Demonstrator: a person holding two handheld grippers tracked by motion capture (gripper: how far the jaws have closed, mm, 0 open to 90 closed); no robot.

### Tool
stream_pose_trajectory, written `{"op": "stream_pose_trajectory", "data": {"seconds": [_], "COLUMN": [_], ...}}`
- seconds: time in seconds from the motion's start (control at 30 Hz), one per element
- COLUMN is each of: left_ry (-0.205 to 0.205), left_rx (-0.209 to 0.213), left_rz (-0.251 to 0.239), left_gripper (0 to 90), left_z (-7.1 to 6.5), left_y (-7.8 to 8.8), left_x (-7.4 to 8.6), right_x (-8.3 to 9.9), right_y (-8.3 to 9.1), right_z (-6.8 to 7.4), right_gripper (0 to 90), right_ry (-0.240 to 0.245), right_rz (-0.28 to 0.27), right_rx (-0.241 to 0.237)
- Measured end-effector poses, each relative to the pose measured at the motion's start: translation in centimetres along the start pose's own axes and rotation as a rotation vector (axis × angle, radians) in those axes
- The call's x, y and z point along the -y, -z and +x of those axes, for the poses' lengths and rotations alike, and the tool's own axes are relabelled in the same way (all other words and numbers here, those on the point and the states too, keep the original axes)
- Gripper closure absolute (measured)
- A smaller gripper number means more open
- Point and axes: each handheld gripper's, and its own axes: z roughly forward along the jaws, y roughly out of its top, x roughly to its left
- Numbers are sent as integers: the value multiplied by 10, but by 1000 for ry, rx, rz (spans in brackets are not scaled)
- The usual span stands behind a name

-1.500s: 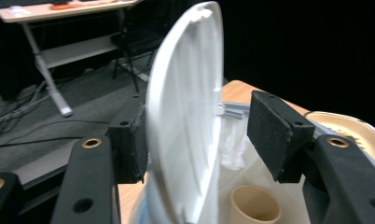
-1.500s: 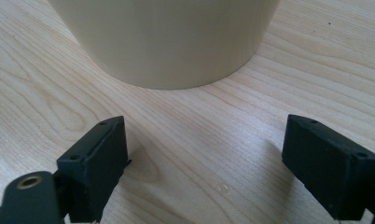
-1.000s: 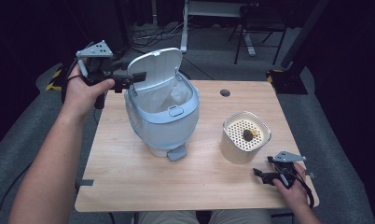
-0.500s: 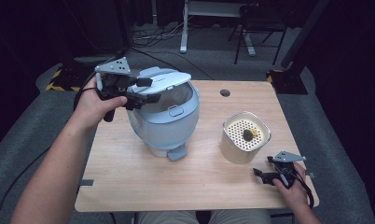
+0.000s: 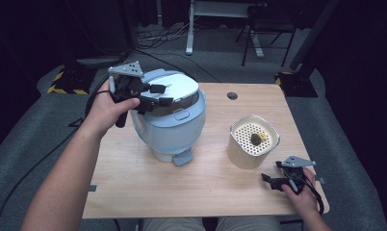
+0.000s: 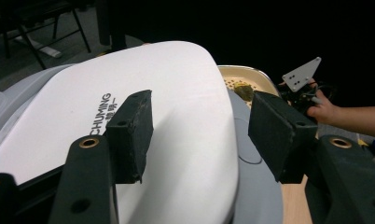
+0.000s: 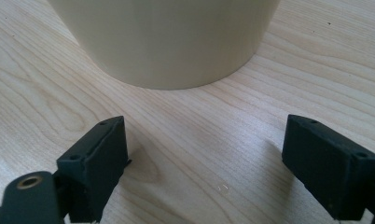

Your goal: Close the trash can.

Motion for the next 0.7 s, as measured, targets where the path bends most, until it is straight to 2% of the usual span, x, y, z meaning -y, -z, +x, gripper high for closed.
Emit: {"op": "stream_pose_trajectory", "data": {"seconds": [0.1, 0.17, 0.37, 0.4, 0.47, 0.57, 0.63, 0.7], "left_ry": [-2, 17, 46, 55, 63, 63, 59, 34], "left_rx": [-24, -26, 0, 20, 32, 33, 20, -19], "left_rz": [-3, -15, -11, 14, 32, 29, 12, 6], "left_gripper": [409, 386, 395, 507, 527, 527, 522, 505], "left_z": [1, 2, 4, 5, 5, 5, 5, 4], "left_y": [-5, -7, -12, -13, -16, -18, -19, -21], "left_x": [0, -1, 0, 1, 3, 5, 6, 6], "right_x": [0, 0, 0, 0, 0, 0, 0, 0], "right_y": [0, 0, 0, 0, 0, 0, 0, 0], "right_z": [0, 0, 0, 0, 0, 0, 0, 0], "right_gripper": [144, 144, 144, 144, 143, 144, 143, 144], "right_ry": [0, 0, 0, 0, 0, 0, 0, 0], "right_rz": [0, 0, 0, 0, 0, 0, 0, 0], "right_rx": [0, 0, 0, 0, 0, 0, 0, 0]}}
